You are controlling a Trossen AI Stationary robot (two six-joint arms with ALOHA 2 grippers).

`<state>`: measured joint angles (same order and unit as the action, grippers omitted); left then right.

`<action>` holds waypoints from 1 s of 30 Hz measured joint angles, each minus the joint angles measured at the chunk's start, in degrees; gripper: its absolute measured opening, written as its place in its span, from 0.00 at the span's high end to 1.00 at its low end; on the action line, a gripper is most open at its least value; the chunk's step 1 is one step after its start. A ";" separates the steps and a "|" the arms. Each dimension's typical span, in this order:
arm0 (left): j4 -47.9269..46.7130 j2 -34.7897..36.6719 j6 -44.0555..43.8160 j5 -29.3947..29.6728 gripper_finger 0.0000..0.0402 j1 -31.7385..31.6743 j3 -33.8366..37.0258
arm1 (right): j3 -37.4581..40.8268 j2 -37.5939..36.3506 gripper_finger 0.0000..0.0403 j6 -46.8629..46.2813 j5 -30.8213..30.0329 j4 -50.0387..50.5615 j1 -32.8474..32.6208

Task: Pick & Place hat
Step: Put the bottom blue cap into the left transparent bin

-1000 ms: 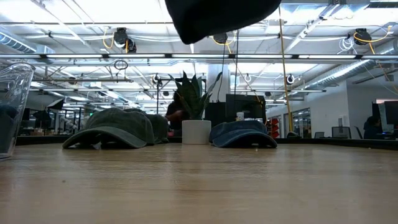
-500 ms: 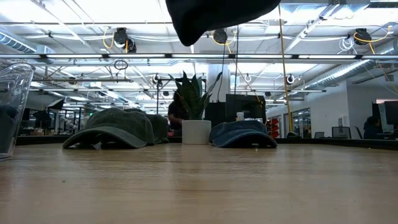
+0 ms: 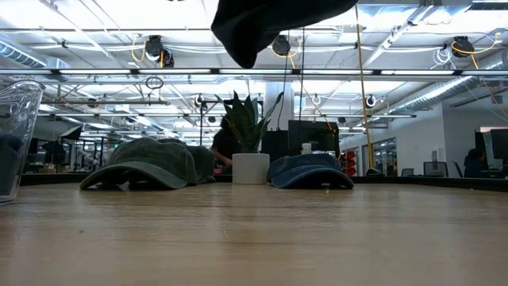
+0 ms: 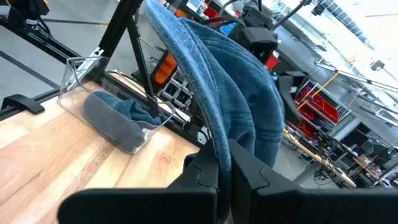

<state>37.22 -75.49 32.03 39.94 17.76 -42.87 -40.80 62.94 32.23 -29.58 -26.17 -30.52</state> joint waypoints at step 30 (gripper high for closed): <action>-7.00 1.39 -12.77 -20.51 0.71 -2.68 0.02 | 0.00 -0.02 1.00 0.11 -0.09 -0.17 0.02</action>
<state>30.22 -74.10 19.26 19.43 15.08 -42.85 -40.80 62.92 32.33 -29.67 -26.35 -30.50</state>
